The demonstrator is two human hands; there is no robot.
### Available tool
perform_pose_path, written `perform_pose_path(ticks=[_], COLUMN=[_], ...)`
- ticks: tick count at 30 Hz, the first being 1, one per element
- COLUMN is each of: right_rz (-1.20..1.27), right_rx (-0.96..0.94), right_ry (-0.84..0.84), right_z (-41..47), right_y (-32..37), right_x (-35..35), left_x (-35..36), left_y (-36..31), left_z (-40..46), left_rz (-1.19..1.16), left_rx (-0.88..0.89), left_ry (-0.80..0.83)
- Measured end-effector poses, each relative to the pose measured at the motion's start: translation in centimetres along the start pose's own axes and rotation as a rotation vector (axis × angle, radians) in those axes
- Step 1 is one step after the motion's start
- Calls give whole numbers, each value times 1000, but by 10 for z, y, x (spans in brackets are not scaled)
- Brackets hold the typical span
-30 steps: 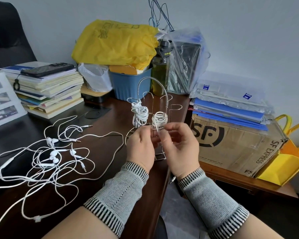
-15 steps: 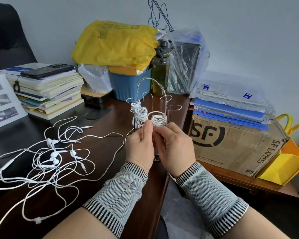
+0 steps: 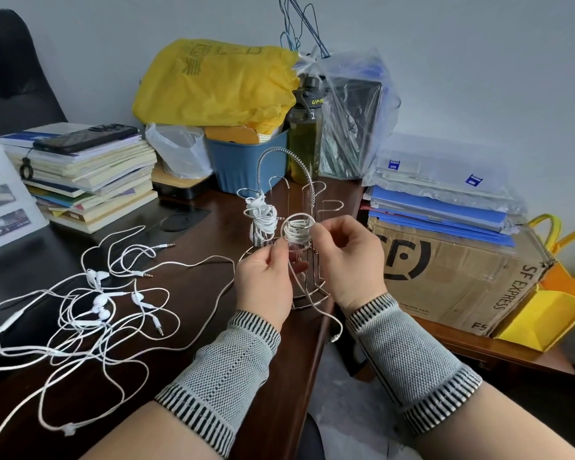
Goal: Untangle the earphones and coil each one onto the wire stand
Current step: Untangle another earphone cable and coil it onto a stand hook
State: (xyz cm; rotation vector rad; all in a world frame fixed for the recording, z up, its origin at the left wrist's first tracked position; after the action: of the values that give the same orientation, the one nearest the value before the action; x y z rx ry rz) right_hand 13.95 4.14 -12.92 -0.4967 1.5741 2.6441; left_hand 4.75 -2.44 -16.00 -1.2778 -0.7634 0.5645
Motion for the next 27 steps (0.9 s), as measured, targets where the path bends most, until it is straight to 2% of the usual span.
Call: perform_pose_path(ticks=[9,19,23,27], right_rz=[364,518,488,367], right_rx=[458,684,683,526], right_ry=[104,228,229,210], right_z=[10,13,5,-3], right_y=[-5,-5,-11,-20], right_x=[6,7,7,7], left_x=[3,4,3,3], left_y=[-5,-3,-5,-4], left_z=[-2,0,-1,0], left_rz=[-64,-112,-138,-123], left_rx=[-46,-78,-96,-84], left_ry=[-9,-30,-34,-46])
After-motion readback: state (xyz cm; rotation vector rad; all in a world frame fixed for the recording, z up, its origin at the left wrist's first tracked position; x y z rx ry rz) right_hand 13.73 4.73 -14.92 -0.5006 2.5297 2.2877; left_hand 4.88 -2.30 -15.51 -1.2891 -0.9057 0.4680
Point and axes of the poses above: each hand's wrist, its own z-axis towards the middle knuckle, its own x-axis out of the palm, y = z × x, the point moved 2 cm from there along z, towards the middle knuckle, and after that the axes turned 5 degrees about -z, right-handed, at the moved point
